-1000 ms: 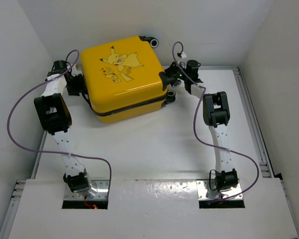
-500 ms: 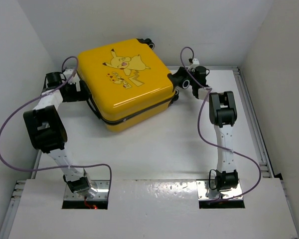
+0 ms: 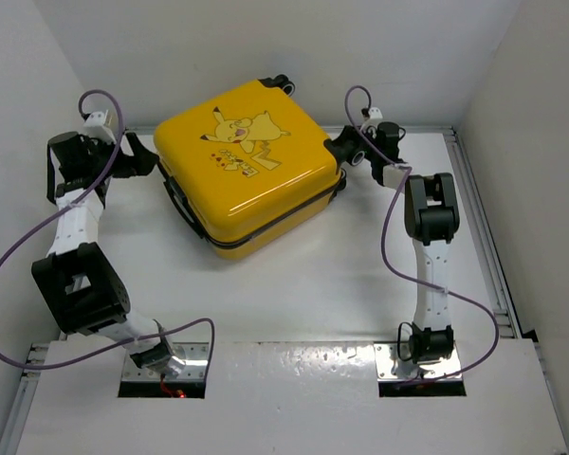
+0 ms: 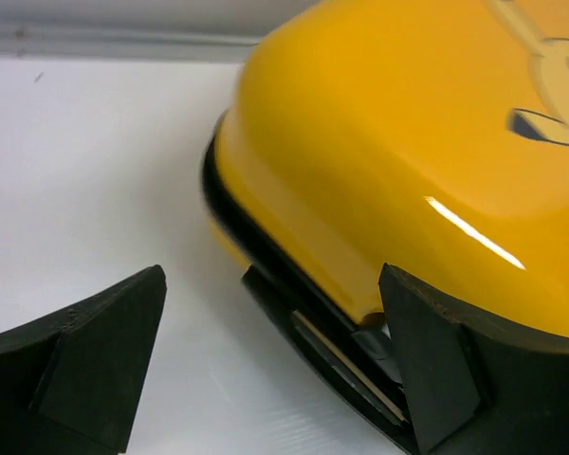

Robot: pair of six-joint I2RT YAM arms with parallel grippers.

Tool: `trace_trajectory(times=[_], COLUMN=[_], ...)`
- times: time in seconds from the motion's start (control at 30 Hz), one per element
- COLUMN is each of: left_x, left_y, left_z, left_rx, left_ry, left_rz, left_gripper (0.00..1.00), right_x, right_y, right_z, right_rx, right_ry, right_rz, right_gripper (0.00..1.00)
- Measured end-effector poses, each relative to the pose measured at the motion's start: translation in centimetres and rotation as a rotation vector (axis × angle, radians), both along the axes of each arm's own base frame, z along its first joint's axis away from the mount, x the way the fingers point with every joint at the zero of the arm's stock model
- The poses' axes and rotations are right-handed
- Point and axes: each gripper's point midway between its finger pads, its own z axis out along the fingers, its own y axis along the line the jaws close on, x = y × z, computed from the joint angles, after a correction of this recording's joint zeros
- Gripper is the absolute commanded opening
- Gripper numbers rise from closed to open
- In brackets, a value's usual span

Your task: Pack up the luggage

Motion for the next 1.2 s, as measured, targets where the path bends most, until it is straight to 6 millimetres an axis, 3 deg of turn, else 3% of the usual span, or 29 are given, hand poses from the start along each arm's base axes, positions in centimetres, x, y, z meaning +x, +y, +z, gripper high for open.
trace_trajectory(times=[0.23,0.4,0.53,0.7,0.87,1.03,1.1,1.2], left_x=[0.1,0.0,-0.4,-0.5,-0.2,-0.3,-0.4,-0.6], left_y=[5.1,8.0,9.1,9.3,8.7,8.3,8.0,7.4], left_z=[-1.5,-3.0,-5.6,-6.2,-6.2,-6.6,-6.6,-6.3], left_rx=[-0.053,-0.067,-0.115,-0.125,-0.118,-0.078,-0.053,-0.041], left_ry=[0.076,0.119,0.193,0.208,0.209,0.229,0.236,0.243], left_rz=[0.32,0.435,0.47,0.478,0.467,0.483,0.488,0.484], left_gripper=[1.0,1.0,1.0,1.0,1.0,1.0,1.0,1.0], right_x=[-1.9,-1.8,-1.0,-1.6,-4.0,-4.9,-6.0,-10.0], right_y=[-0.1,0.3,1.5,2.5,3.1,3.0,2.8,3.1], right_z=[-3.5,-4.1,-4.1,-4.7,-6.4,-6.4,-6.5,-6.6], right_rx=[-0.077,-0.118,-0.149,-0.167,-0.177,-0.179,-0.161,-0.099], right_ry=[0.149,0.232,0.278,0.357,0.491,0.527,0.546,0.625], right_rz=[0.047,0.056,0.063,0.061,0.07,0.084,0.1,0.154], right_gripper=[0.7,0.64,0.56,0.4,0.24,0.14,0.13,0.11])
